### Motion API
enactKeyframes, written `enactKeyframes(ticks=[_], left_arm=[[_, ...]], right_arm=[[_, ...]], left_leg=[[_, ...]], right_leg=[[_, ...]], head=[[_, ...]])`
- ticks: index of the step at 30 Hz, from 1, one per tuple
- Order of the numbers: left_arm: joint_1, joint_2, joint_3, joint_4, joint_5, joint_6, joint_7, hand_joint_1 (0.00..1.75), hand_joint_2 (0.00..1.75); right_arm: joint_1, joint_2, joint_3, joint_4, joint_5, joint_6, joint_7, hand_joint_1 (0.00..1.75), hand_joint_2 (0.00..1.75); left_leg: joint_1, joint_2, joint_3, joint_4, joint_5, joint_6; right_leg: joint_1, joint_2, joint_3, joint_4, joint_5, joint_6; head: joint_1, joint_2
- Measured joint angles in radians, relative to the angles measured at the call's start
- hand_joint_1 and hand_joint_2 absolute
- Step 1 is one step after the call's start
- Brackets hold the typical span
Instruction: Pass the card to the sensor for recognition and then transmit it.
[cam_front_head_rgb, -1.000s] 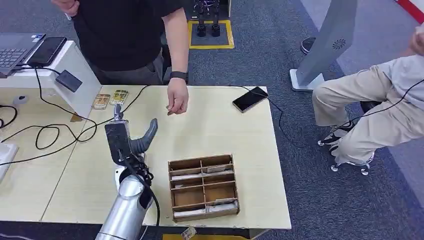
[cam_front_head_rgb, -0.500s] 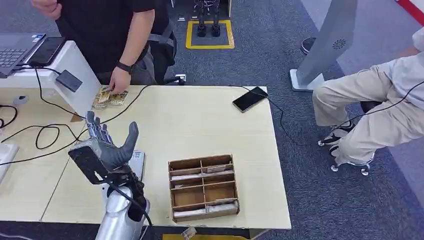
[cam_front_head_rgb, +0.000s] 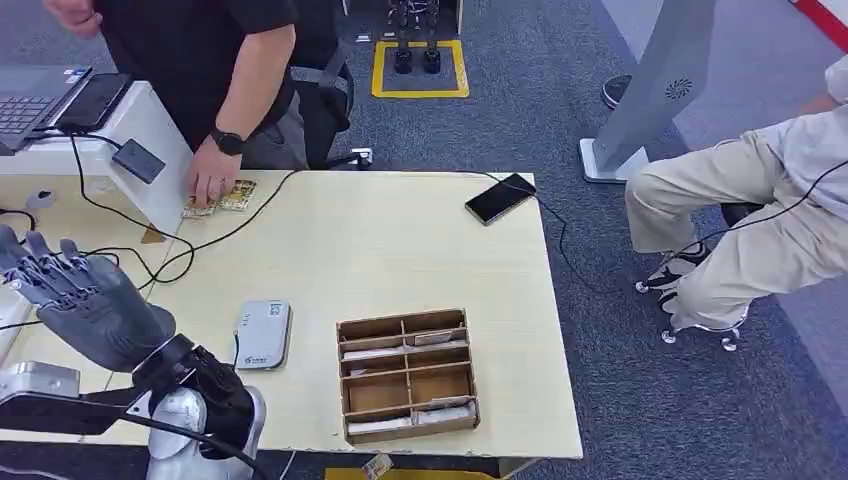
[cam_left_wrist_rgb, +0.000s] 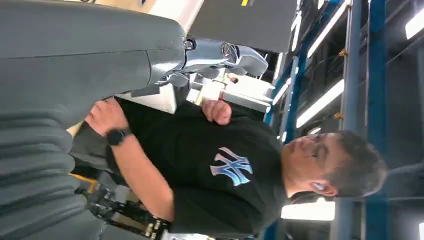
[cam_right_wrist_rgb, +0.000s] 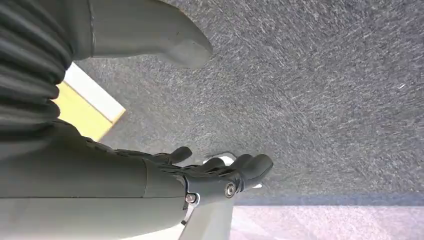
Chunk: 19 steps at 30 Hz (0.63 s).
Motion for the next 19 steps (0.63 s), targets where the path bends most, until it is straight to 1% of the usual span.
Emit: enactKeyframes(ticks=[8,19], left_arm=[[0.052,0.004,0.000,-0.030,0.065,0.000,0.000,0.00,0.00],[0.053,0.005,0.000,-0.030,0.059,0.000,0.000,0.00,0.00]], right_arm=[[0.000,0.002,0.000,-0.010,0.004,0.000,0.004,0.00,1.75],[0.000,0.002,0.000,-0.013,0.019,0.000,0.001,0.00,1.75]], left_leg=[[0.000,0.000,0.000,0.000,0.000,0.000],[0.000,0.000,0.000,0.000,0.000,0.000]], right_leg=[[0.000,0.000,0.000,0.000,0.000,0.000],[0.000,0.000,0.000,0.000,0.000,0.000]], head=[[0.000,0.000],[0.000,0.000]])
